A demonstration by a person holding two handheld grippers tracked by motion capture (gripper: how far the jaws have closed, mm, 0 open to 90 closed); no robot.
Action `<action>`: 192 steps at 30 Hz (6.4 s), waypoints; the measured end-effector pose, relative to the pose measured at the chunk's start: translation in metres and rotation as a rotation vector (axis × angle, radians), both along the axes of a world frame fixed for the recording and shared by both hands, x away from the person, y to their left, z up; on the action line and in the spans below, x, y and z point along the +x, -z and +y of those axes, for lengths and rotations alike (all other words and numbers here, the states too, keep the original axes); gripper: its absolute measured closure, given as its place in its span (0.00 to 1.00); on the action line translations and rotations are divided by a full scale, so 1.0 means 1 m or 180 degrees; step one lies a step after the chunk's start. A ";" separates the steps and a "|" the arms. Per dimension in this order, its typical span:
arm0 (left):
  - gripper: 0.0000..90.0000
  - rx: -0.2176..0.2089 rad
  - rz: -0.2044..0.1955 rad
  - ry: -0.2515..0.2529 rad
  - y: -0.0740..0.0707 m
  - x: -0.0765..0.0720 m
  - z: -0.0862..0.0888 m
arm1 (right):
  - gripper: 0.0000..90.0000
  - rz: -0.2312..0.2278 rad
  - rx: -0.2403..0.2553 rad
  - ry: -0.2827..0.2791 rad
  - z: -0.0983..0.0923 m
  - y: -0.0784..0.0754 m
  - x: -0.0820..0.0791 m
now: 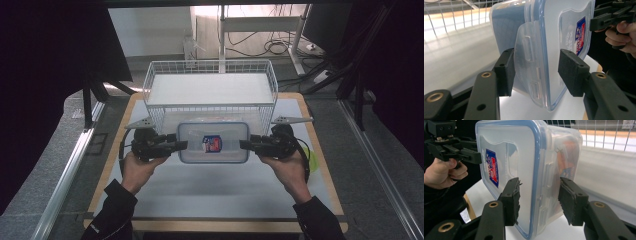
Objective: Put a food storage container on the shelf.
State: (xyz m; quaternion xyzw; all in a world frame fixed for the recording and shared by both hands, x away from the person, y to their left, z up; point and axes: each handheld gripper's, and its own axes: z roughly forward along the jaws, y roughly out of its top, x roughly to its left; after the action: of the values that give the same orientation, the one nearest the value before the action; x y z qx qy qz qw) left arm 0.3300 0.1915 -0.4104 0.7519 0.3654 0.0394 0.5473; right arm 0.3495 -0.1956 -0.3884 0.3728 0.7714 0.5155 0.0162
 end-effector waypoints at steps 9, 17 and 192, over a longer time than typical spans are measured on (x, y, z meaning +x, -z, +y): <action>0.54 -0.0088 -0.0018 -0.0026 -0.028 0.017 0.008 | 0.59 -0.0061 0.0056 -0.0010 0.007 -0.028 0.017; 0.55 -0.0173 -0.0053 -0.0013 -0.048 0.033 0.010 | 0.59 -0.0171 0.0073 0.0060 0.009 -0.055 0.030; 0.00 0.0723 -0.0675 -0.0250 0.076 -0.071 -0.002 | 0.05 -0.0888 -0.0613 0.0166 -0.018 0.047 -0.041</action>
State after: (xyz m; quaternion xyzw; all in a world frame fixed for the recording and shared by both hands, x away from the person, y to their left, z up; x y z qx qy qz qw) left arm 0.2588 0.1899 -0.4862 0.7857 0.3279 0.1810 0.4924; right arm 0.3089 -0.2139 -0.4358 0.3142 0.7975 0.4854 0.1721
